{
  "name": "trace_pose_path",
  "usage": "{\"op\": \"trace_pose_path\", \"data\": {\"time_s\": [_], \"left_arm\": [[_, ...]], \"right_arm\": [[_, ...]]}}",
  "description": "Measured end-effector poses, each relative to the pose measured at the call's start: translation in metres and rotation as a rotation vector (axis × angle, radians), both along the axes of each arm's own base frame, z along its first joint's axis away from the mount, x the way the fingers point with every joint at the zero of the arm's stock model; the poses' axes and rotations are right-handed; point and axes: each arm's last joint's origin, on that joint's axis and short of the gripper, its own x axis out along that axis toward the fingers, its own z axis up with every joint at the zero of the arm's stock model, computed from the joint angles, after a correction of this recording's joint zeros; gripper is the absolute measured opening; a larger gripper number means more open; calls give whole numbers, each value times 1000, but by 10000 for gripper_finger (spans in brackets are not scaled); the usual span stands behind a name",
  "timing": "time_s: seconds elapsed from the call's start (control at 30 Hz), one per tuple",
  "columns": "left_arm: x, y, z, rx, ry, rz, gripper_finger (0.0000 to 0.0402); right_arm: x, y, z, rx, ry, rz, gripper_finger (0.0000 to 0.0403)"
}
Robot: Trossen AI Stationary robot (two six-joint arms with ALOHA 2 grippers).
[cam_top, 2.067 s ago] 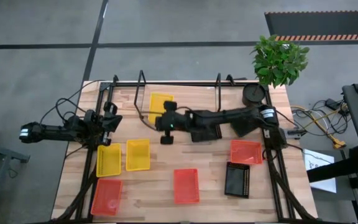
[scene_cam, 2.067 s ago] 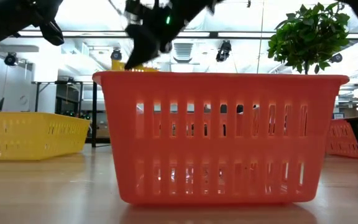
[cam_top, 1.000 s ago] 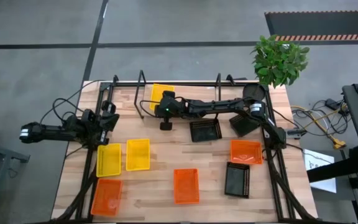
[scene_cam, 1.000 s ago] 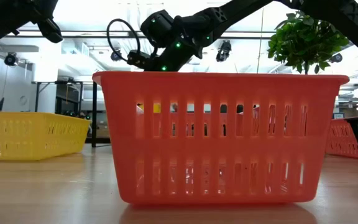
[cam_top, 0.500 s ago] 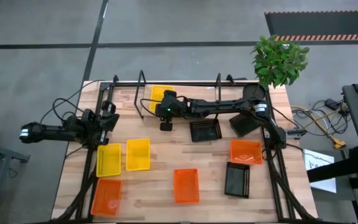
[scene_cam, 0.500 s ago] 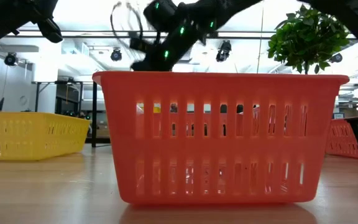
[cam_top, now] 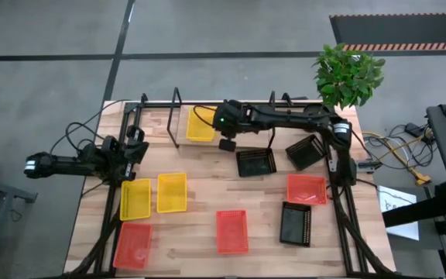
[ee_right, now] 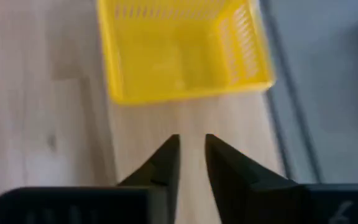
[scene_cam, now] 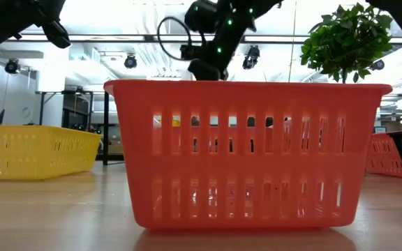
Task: Stack baskets on shelf by color
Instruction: Put the right yellow bin on the shelf
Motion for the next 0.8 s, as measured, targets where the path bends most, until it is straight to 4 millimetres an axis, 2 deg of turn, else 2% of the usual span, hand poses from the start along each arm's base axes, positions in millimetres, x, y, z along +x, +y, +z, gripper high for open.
{"op": "trace_pose_path", "data": {"time_s": [0.1,0.27,0.37,0.53,0.8], "left_arm": [[0,0,0,0,0,0,0],[0,0,0,1,-2,1,0],[0,0,0,1,-2,1,0],[0,0,0,1,-2,2,0],[0,0,0,0,-2,2,0]], "right_arm": [[3,-9,-14,21,22,-7,16],[15,-20,-43,7,37,2,11],[24,-22,-51,-9,2,31,9],[32,-26,-51,-49,-68,48,9],[34,-39,-45,-77,-141,26,9]]}}
